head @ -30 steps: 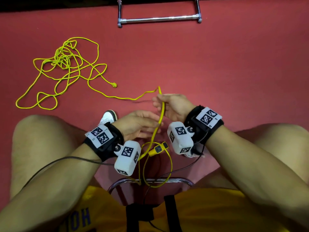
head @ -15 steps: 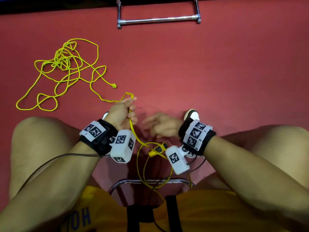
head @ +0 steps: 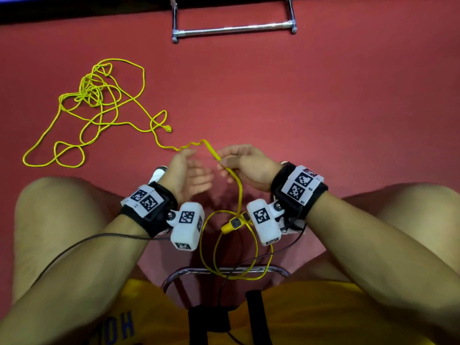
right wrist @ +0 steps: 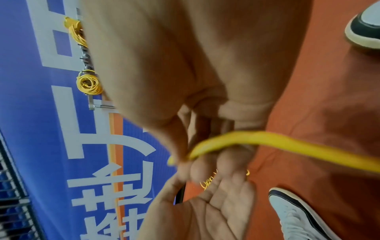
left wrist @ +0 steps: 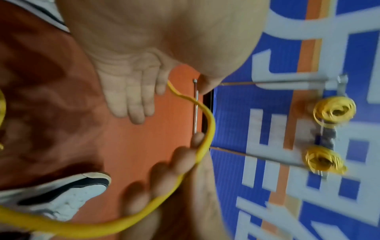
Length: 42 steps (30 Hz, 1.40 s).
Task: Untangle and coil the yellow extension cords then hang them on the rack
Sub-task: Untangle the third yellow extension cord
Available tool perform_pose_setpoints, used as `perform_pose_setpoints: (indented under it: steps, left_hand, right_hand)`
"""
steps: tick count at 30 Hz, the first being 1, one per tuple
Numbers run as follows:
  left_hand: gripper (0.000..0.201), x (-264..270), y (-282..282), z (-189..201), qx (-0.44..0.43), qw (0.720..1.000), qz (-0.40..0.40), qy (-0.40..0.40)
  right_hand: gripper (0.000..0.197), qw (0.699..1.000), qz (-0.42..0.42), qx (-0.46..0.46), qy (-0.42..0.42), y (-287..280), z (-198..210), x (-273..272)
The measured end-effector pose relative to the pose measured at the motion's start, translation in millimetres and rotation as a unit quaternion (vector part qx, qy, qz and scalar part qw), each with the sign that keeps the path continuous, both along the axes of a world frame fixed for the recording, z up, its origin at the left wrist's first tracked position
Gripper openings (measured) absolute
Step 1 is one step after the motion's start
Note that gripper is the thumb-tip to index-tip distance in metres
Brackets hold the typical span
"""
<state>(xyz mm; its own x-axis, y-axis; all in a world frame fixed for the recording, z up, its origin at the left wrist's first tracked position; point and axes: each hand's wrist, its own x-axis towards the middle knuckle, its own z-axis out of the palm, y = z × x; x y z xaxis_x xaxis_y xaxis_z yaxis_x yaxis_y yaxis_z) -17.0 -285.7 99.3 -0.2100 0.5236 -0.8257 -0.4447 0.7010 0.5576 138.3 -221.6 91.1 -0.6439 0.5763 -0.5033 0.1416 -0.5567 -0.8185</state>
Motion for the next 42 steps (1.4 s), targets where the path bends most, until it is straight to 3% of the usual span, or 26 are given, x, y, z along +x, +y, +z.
perform_pose_setpoints:
  steps: [4,7,8,10,13,15,17,19,21,24,26,29,32,34,37,39,42]
  left_hand:
    - [0.039,-16,7,-7,0.044,0.986,0.146,-0.071]
    - [0.030,-16,12,-5,0.075,0.979,0.177,-0.069]
    - [0.028,-13,13,-3,0.080,0.985,0.148,-0.042]
    - [0.027,-3,9,1,0.087,0.995,0.035,0.020]
    - [0.023,14,-7,9,0.092,0.983,-0.158,0.029]
    - [0.020,23,-17,12,0.100,0.962,-0.252,0.026]
    - [0.017,28,-24,12,0.098,0.941,-0.322,0.015]
    - [0.014,31,-26,13,0.070,0.934,-0.350,0.012]
    - [0.021,28,-21,11,0.012,0.957,-0.289,0.012]
    - [0.030,9,-8,3,-0.010,0.998,-0.061,-0.005]
    - [0.034,-6,1,-2,0.029,0.996,0.068,-0.042]
    - [0.049,-24,6,-10,0.093,0.970,0.203,-0.098]
    - [0.032,-29,8,-17,0.104,0.960,0.258,-0.006]
    - [0.033,-23,8,-18,0.108,0.974,0.188,0.071]
    - [0.033,-3,2,-7,0.070,0.995,-0.032,0.069]
    - [0.030,6,-6,0,0.064,0.984,-0.156,0.065]
    - [0.025,19,-17,2,0.087,0.941,-0.320,0.064]
  right_hand:
    - [0.026,0.977,0.207,-0.007,0.051,-13,12,9]
    - [0.020,0.956,0.293,0.009,0.008,-20,14,9]
    - [0.019,0.962,0.269,0.026,-0.031,-19,13,7]
    - [0.021,0.985,0.133,0.037,-0.100,-11,10,6]
    - [0.023,0.994,-0.038,-0.017,-0.097,2,13,5]
    - [0.029,0.995,-0.045,-0.018,-0.082,4,12,4]
    - [0.020,0.997,-0.013,-0.004,-0.069,-1,9,1]
    - [0.014,0.998,-0.005,0.000,-0.063,-5,4,-3]
    - [0.014,0.997,-0.054,-0.011,-0.056,-2,2,-4]
    - [0.018,0.995,-0.088,-0.014,-0.042,6,8,0]
    - [0.023,0.999,-0.021,-0.031,-0.002,2,15,5]
    - [0.028,0.987,0.152,-0.035,0.031,-14,20,8]
    - [0.029,0.974,0.225,0.010,-0.016,-20,18,9]
    - [0.027,0.984,0.155,0.039,-0.075,-15,16,8]
    - [0.017,0.996,-0.021,0.004,-0.089,0,15,6]
    - [0.015,0.993,-0.057,-0.005,-0.102,5,11,4]
    - [0.023,0.992,-0.025,-0.003,-0.121,2,-1,1]
